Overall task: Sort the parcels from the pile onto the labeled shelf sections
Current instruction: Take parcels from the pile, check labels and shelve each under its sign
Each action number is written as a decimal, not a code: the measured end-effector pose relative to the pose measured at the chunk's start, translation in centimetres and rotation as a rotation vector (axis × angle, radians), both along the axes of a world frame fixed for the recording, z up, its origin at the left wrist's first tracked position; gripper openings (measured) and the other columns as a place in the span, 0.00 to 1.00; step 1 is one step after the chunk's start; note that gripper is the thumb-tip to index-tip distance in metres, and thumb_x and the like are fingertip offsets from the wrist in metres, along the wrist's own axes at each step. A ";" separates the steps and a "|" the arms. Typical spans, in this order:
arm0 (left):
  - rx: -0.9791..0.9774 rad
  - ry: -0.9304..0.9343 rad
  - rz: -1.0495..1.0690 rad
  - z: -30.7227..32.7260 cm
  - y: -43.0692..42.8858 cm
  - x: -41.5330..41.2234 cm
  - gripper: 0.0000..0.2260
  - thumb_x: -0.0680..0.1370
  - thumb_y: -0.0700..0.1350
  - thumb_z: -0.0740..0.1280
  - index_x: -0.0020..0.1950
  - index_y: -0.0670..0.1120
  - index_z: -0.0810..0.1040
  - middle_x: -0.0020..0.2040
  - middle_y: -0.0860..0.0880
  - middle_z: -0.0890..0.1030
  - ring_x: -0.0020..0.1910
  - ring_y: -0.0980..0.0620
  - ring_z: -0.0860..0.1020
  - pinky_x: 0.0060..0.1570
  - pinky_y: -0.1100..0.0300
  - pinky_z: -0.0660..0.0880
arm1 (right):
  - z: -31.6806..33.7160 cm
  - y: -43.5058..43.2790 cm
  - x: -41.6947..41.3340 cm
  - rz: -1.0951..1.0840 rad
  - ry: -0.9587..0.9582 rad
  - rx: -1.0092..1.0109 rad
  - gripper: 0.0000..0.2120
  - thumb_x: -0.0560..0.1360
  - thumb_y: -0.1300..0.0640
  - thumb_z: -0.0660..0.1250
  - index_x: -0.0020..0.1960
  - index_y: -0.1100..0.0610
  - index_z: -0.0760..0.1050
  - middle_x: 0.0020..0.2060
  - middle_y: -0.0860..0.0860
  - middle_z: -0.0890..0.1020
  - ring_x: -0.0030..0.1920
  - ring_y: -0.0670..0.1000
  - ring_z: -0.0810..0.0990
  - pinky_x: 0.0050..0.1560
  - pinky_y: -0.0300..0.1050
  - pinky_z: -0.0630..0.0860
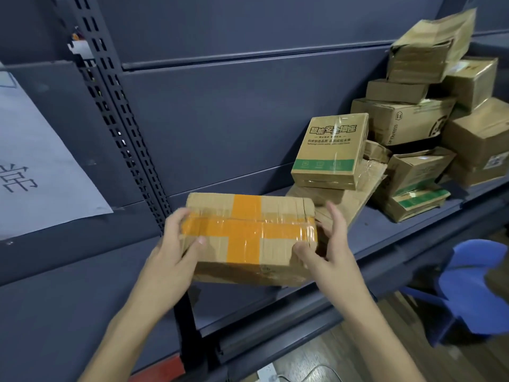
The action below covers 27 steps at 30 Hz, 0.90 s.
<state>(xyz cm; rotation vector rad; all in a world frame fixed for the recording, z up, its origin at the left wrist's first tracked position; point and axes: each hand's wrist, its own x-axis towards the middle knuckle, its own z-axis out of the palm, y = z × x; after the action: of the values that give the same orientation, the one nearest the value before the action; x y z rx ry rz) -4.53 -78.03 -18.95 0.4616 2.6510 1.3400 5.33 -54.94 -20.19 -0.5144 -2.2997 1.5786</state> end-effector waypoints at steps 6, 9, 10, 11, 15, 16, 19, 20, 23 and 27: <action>-0.010 -0.015 -0.056 0.8 -0.6 0.6 0.33 0.69 0.71 0.57 0.67 0.78 0.40 0.74 0.57 0.61 0.72 0.53 0.62 0.68 0.44 0.63 | 0.6 0.2 0.3 0.097 0.010 0.049 0.37 0.74 0.52 0.71 0.72 0.31 0.53 0.68 0.39 0.66 0.62 0.30 0.65 0.59 0.40 0.68; 0.058 -0.013 -0.031 0.7 -0.7 1.1 0.25 0.66 0.72 0.55 0.63 0.76 0.57 0.60 0.59 0.68 0.53 0.65 0.71 0.58 0.51 0.72 | 0.4 -0.1 0.2 0.043 0.028 0.028 0.13 0.74 0.44 0.67 0.58 0.36 0.70 0.60 0.44 0.72 0.56 0.33 0.70 0.52 0.38 0.71; 0.086 -0.017 -0.020 0.6 -0.7 1.2 0.22 0.66 0.72 0.55 0.60 0.74 0.60 0.59 0.59 0.69 0.52 0.65 0.72 0.55 0.52 0.73 | 0.3 -0.1 0.2 0.026 0.036 0.011 0.11 0.73 0.41 0.66 0.55 0.38 0.72 0.57 0.45 0.74 0.54 0.36 0.72 0.50 0.40 0.71; 0.118 -0.020 -0.009 0.6 -0.7 1.3 0.20 0.67 0.71 0.55 0.58 0.72 0.63 0.59 0.58 0.69 0.51 0.65 0.73 0.52 0.55 0.73 | 0.2 -0.2 0.3 0.010 0.046 0.003 0.13 0.71 0.37 0.65 0.52 0.41 0.73 0.55 0.46 0.76 0.54 0.39 0.73 0.48 0.41 0.71; 0.159 -0.024 0.044 1.0 -0.2 2.1 0.10 0.74 0.68 0.54 0.49 0.66 0.65 0.54 0.53 0.75 0.49 0.60 0.73 0.42 0.67 0.68 | -0.1 -0.4 0.5 -0.051 0.094 0.013 0.19 0.67 0.33 0.61 0.44 0.48 0.72 0.48 0.48 0.77 0.50 0.46 0.74 0.43 0.41 0.69; 0.167 -0.015 0.049 1.2 0.0 2.3 0.09 0.73 0.66 0.54 0.48 0.65 0.65 0.52 0.55 0.77 0.46 0.60 0.73 0.39 0.70 0.68 | -0.2 -0.4 0.6 -0.058 0.098 0.014 0.19 0.68 0.34 0.62 0.43 0.49 0.71 0.46 0.48 0.77 0.47 0.47 0.74 0.42 0.41 0.68; 0.175 -0.004 0.044 1.3 0.7 2.6 0.07 0.75 0.60 0.58 0.48 0.62 0.64 0.47 0.63 0.79 0.39 0.54 0.73 0.33 0.71 0.68 | -0.7 -0.2 0.6 -0.063 0.093 0.001 0.18 0.69 0.37 0.65 0.44 0.50 0.70 0.43 0.49 0.75 0.40 0.47 0.72 0.38 0.40 0.67; 0.175 -0.011 0.050 1.2 0.9 2.7 0.06 0.76 0.58 0.59 0.48 0.61 0.63 0.46 0.66 0.79 0.38 0.51 0.73 0.32 0.69 0.69 | -0.8 -0.1 0.6 -0.063 0.092 0.001 0.16 0.69 0.38 0.66 0.45 0.50 0.70 0.44 0.47 0.75 0.40 0.46 0.72 0.38 0.40 0.67; 0.186 -0.030 0.067 0.8 1.4 3.1 0.06 0.78 0.53 0.61 0.50 0.61 0.63 0.48 0.69 0.78 0.39 0.51 0.74 0.35 0.67 0.70 | -0.9 0.4 0.8 -0.061 0.095 0.004 0.18 0.66 0.36 0.65 0.50 0.45 0.73 0.50 0.42 0.76 0.49 0.41 0.75 0.44 0.39 0.71; 0.235 -0.080 0.094 0.6 2.2 4.0 0.13 0.79 0.48 0.64 0.54 0.67 0.67 0.52 0.66 0.78 0.42 0.64 0.75 0.42 0.70 0.69 | -1.2 1.2 1.0 -0.037 0.111 0.002 0.20 0.64 0.35 0.66 0.53 0.41 0.75 0.55 0.39 0.75 0.56 0.38 0.74 0.53 0.43 0.72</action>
<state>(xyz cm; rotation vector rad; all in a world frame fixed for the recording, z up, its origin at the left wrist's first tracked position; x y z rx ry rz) -0.51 -75.82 -18.30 0.3043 2.4904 1.6707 6.28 -53.71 -21.41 -0.4538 -2.1970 1.5472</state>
